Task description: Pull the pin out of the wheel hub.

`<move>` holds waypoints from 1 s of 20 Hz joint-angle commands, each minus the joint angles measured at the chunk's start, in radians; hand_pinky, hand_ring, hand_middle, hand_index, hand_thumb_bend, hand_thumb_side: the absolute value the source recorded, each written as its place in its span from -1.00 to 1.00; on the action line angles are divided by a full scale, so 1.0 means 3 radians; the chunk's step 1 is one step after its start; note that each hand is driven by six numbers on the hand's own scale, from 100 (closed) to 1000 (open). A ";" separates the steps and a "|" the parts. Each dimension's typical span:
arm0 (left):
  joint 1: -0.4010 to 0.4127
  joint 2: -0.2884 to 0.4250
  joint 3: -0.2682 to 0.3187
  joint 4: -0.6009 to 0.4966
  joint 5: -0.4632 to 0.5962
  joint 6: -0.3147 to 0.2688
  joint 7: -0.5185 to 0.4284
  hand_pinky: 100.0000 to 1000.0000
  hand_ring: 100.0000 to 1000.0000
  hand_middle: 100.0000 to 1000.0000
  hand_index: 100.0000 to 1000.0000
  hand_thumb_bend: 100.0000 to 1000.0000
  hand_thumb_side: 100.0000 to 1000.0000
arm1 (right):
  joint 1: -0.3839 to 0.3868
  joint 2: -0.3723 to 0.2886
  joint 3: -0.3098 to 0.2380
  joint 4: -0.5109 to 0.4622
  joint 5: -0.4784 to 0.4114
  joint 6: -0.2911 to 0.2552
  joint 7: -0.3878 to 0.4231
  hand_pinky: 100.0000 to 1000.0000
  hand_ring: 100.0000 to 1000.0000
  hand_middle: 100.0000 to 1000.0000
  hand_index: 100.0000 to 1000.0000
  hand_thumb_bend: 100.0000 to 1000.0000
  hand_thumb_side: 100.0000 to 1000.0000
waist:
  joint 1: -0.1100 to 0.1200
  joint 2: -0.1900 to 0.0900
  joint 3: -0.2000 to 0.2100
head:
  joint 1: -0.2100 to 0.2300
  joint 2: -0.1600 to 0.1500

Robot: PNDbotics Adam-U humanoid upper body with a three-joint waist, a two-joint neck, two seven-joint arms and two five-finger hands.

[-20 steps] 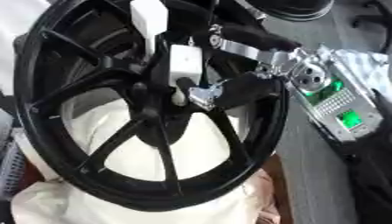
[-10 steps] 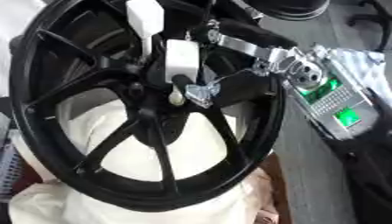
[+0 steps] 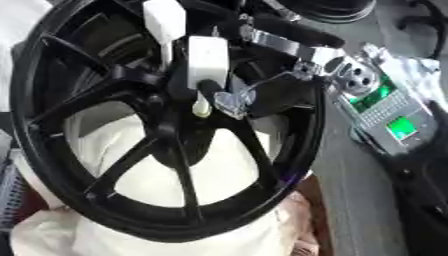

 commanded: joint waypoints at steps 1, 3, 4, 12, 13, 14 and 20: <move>-0.0022 0.0022 0.0008 -0.0055 0.0009 -0.0012 -0.0012 0.43 0.06 0.05 0.47 -1.00 0.41 | -0.0053 -0.0142 -0.0098 -0.0031 -0.0114 -0.0055 -0.0028 0.43 0.03 -0.41 0.06 -1.00 -0.29 | 0.0036 -0.0086 -0.0010 | -0.0003 -0.0011; -0.0022 0.0022 0.0008 -0.0055 0.0013 -0.0012 -0.0014 0.43 0.06 0.05 0.47 -1.00 0.41 | -0.0059 -0.0166 -0.0131 -0.0031 -0.0182 -0.0073 -0.0038 0.43 0.02 -0.41 0.06 -1.00 -0.30 | 0.0040 -0.0090 -0.0013 | 0.0000 -0.0014; -0.0021 0.0022 0.0009 -0.0055 0.0014 -0.0012 -0.0016 0.43 0.06 0.05 0.47 -1.00 0.41 | -0.0062 -0.0180 -0.0155 -0.0031 -0.0224 -0.0082 -0.0043 0.43 0.01 -0.41 0.06 -1.00 -0.30 | 0.0042 -0.0092 -0.0014 | 0.0003 -0.0017; -0.0008 0.0019 0.0012 -0.0055 0.0021 -0.0010 -0.0020 0.43 0.06 0.05 0.47 -1.00 0.40 | -0.0060 -0.0397 -0.0462 -0.0031 -0.0677 -0.0184 -0.0159 0.41 -0.04 -0.42 0.07 -1.00 -0.33 | 0.0062 -0.0118 -0.0032 | -0.0024 -0.0056; -0.0005 0.0018 0.0013 -0.0055 0.0023 -0.0008 -0.0020 0.43 0.06 0.05 0.47 -1.00 0.40 | -0.0051 -0.0441 -0.0520 -0.0031 -0.0757 -0.0188 -0.0189 0.41 -0.05 -0.42 0.07 -1.00 -0.32 | 0.0065 -0.0124 -0.0038 | -0.0034 -0.0068; -0.0003 0.0017 0.0013 -0.0055 0.0026 -0.0006 -0.0020 0.43 0.06 0.05 0.47 -1.00 0.40 | -0.0043 -0.0483 -0.0581 -0.0031 -0.0842 -0.0190 -0.0219 0.41 -0.05 -0.42 0.07 -1.00 -0.30 | 0.0067 -0.0128 -0.0043 | -0.0044 -0.0079; 0.0006 0.0012 0.0015 -0.0055 0.0030 0.0008 -0.0025 0.43 0.07 0.05 0.47 -1.00 0.40 | 0.0048 -0.0735 -0.0946 -0.0031 -0.1347 -0.0141 -0.0382 0.39 -0.07 -0.43 0.07 -1.00 -0.23 | 0.0081 -0.0144 -0.0072 | -0.0079 -0.0138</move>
